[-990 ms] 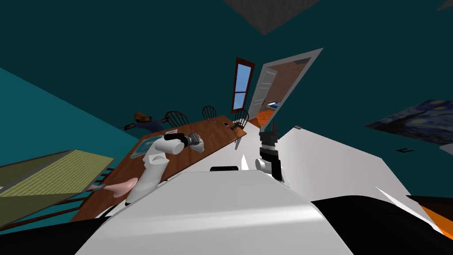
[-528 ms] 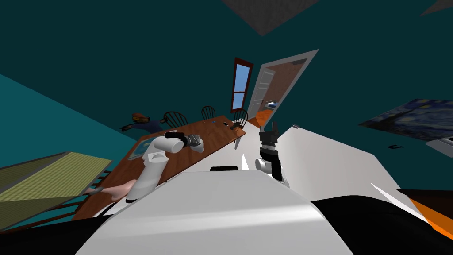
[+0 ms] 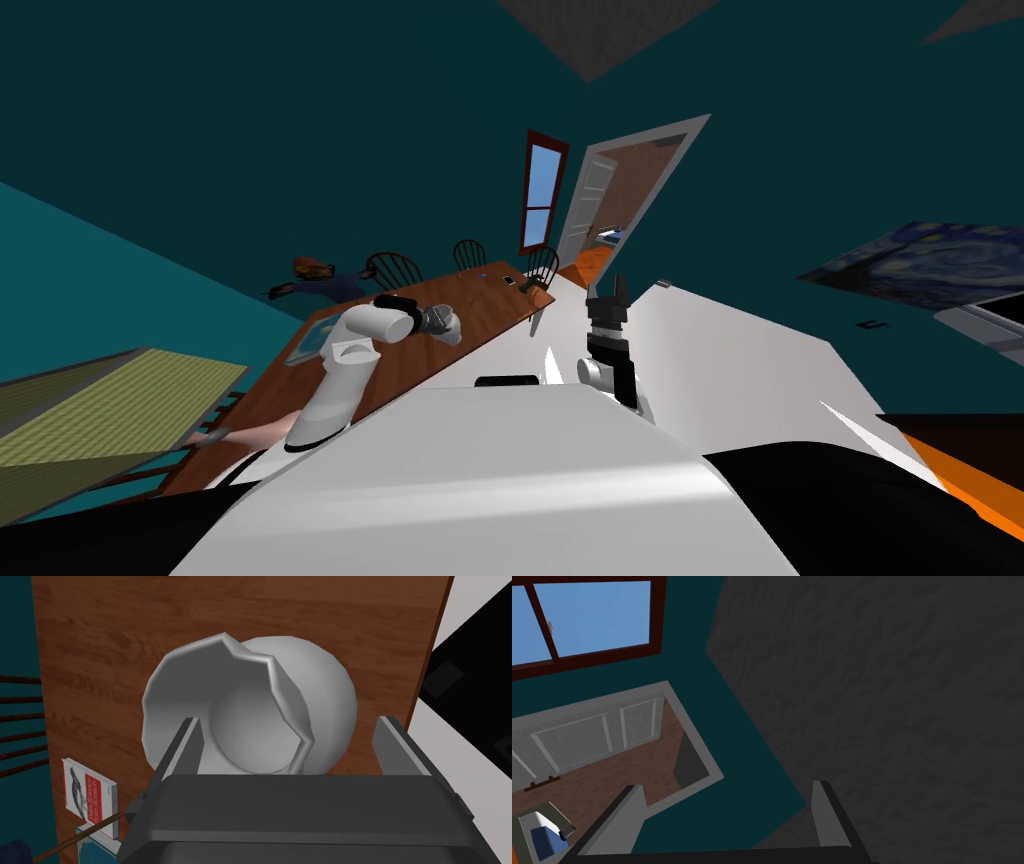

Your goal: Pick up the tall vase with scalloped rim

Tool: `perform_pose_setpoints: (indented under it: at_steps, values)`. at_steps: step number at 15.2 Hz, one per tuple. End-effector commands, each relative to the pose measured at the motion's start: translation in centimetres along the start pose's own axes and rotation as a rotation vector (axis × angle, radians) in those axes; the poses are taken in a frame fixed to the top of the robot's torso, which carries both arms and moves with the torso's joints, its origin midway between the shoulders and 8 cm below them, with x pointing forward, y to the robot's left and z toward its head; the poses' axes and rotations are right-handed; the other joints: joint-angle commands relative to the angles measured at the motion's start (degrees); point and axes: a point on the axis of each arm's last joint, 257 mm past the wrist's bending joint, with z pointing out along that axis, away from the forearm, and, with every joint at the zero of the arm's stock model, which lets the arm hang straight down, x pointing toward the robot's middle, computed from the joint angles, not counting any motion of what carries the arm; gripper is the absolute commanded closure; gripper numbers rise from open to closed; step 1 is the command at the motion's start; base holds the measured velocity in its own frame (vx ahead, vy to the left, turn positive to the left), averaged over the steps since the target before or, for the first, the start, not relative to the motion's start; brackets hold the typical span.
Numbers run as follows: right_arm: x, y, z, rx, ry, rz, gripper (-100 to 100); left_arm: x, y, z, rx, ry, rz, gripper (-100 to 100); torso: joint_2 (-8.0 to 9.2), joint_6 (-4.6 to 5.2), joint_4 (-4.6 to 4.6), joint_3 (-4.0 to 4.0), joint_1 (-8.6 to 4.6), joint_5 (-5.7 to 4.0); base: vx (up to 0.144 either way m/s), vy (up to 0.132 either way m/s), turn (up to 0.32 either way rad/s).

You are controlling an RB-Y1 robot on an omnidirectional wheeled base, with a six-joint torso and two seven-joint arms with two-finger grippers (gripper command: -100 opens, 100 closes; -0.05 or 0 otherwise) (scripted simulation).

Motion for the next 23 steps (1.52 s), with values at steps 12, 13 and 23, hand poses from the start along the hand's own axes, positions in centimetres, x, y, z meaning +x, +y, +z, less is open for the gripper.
perform_pose_setpoints:
  at_steps: [12, 13, 23]
  values:
    - [0.0, 0.0, 0.0, 0.000, 0.000, 0.000, 0, -1.8, 0.2, 2.0, -0.041, -0.053, -0.026, -100, -0.07, 0.00, -0.02, -0.04, -0.16, -0.03, -0.003, -0.001, -0.020]
    - [0.0, 0.0, 0.0, 0.000, 0.000, 0.000, 0, -1.7, 0.3, 1.6, -0.043, -0.054, -0.027, -100, -0.06, 0.00, -0.02, -0.04, -0.16, -0.03, 0.000, -0.011, -0.005]
    - [0.0, 0.0, 0.0, 0.000, 0.000, 0.000, 0, -1.0, 0.6, -0.4, -0.043, -0.050, -0.022, 100, 0.04, 0.01, 0.11, 0.07, -0.07, -0.11, 0.000, 0.009, 0.006]
